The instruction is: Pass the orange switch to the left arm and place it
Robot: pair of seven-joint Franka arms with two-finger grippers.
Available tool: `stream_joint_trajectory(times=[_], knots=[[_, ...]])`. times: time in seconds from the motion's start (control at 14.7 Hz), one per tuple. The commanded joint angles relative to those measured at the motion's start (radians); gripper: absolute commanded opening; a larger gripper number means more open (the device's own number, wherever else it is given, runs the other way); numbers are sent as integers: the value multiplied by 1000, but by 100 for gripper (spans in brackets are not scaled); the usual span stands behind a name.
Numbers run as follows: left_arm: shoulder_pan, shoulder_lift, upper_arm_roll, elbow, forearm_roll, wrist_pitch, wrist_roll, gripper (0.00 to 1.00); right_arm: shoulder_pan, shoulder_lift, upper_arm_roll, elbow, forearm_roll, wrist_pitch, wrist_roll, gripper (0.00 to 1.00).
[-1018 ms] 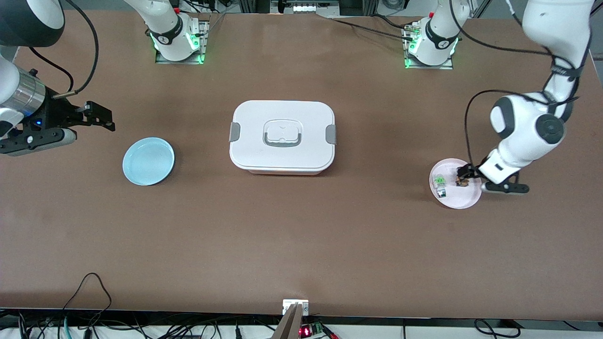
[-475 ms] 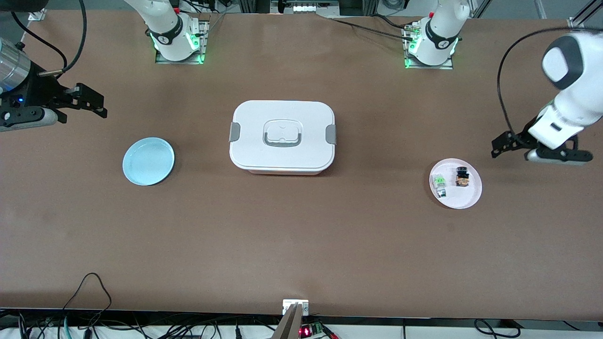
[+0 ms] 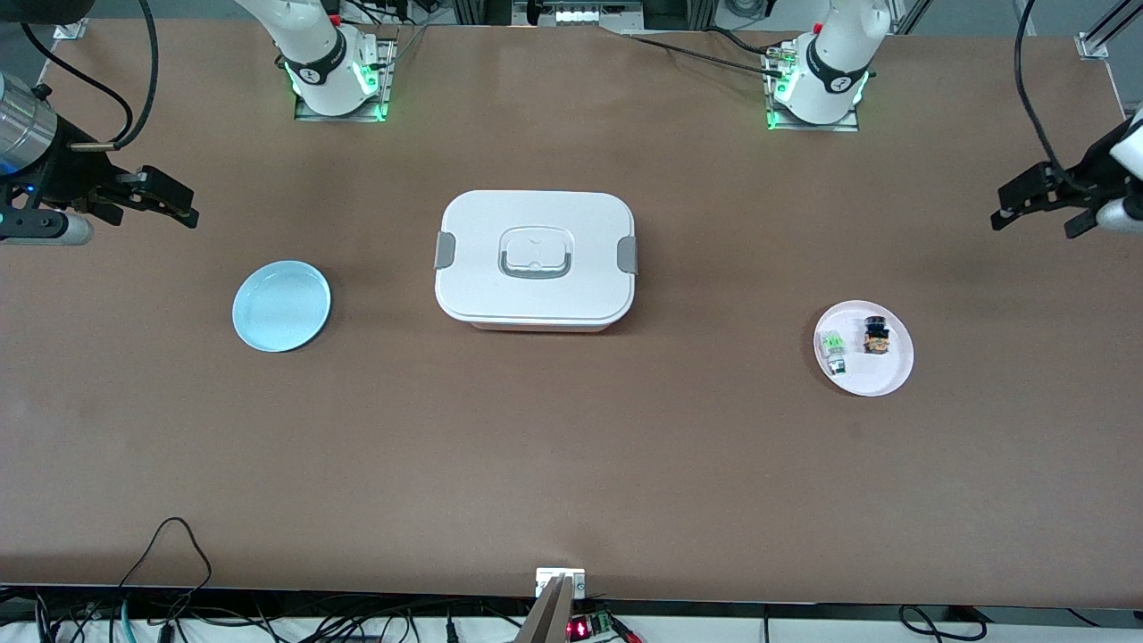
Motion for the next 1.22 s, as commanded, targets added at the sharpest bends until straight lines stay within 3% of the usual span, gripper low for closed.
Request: stream_joint_trajectory(times=[0.0, 0.61, 1.15], knots=[[-10, -21, -11, 27, 28, -42, -8, 100, -11, -12, 10, -5, -19, -16, 7, 100], [-14, 2, -29, 69, 48, -83, 2, 100, -8, -13, 20, 41, -13, -20, 12, 100], [-68, 10, -32, 94, 103, -83, -2, 100, -11, -21, 17, 18, -13, -20, 6, 100]])
